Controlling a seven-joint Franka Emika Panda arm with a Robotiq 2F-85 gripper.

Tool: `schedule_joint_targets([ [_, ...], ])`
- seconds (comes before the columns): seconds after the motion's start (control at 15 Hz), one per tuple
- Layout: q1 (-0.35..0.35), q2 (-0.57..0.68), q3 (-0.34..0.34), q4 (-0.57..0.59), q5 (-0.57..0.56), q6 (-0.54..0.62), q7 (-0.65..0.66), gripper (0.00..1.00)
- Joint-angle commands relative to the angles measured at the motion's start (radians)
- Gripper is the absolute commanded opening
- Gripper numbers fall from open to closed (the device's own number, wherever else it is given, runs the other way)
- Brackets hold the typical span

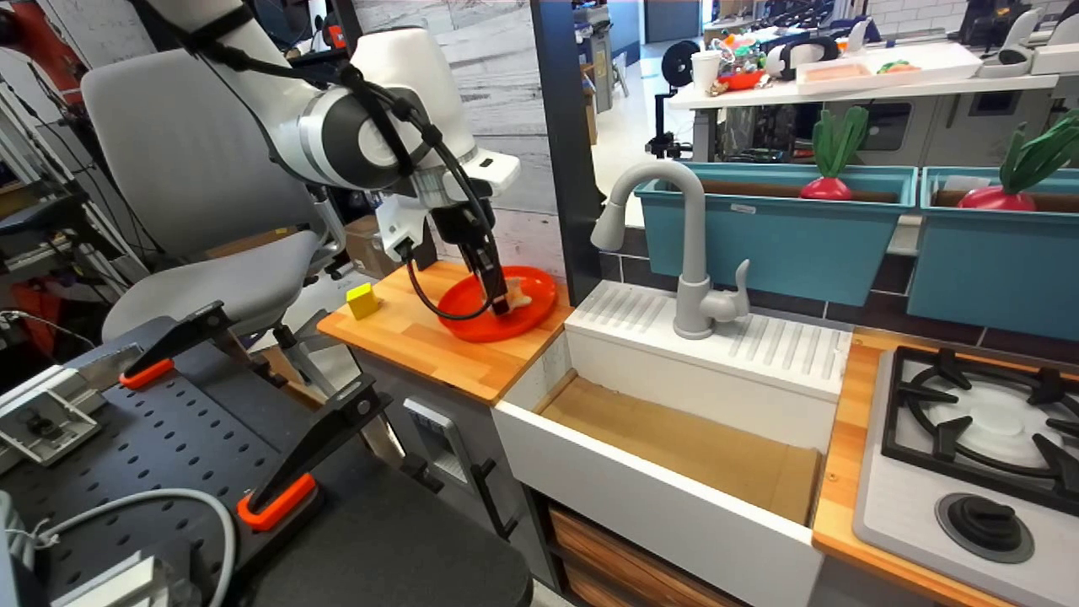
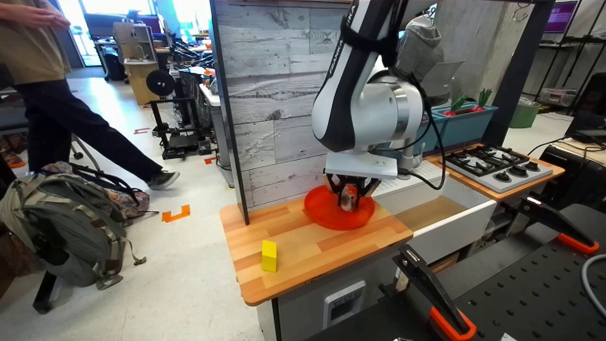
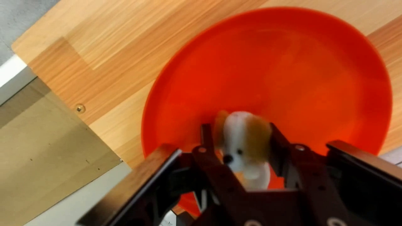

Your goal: Put the doll on the orange plate

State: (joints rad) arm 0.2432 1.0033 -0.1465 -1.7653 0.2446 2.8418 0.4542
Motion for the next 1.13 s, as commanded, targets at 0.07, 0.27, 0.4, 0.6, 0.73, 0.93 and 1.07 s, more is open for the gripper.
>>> schedule_joint_targets([
  [0.07, -0.002, 0.020, -0.001, 0.050, -0.020, -0.058, 0.022, 0.84],
  [0.27, -0.056, -0.013, 0.062, 0.036, -0.007, -0.096, -0.027, 1.00],
  [0.4, -0.071, -0.058, 0.100, -0.018, -0.006, -0.070, -0.065, 1.00],
  [0.6, -0.064, -0.184, 0.152, -0.189, -0.018, 0.045, -0.152, 1.00],
  [0.73, -0.061, -0.258, 0.189, -0.288, -0.027, 0.113, -0.208, 1.00],
  [0.93, -0.051, -0.227, 0.192, -0.248, -0.032, 0.085, -0.198, 1.00],
  [1.07, -0.047, -0.257, 0.199, -0.279, -0.034, 0.084, -0.197, 1.00],
])
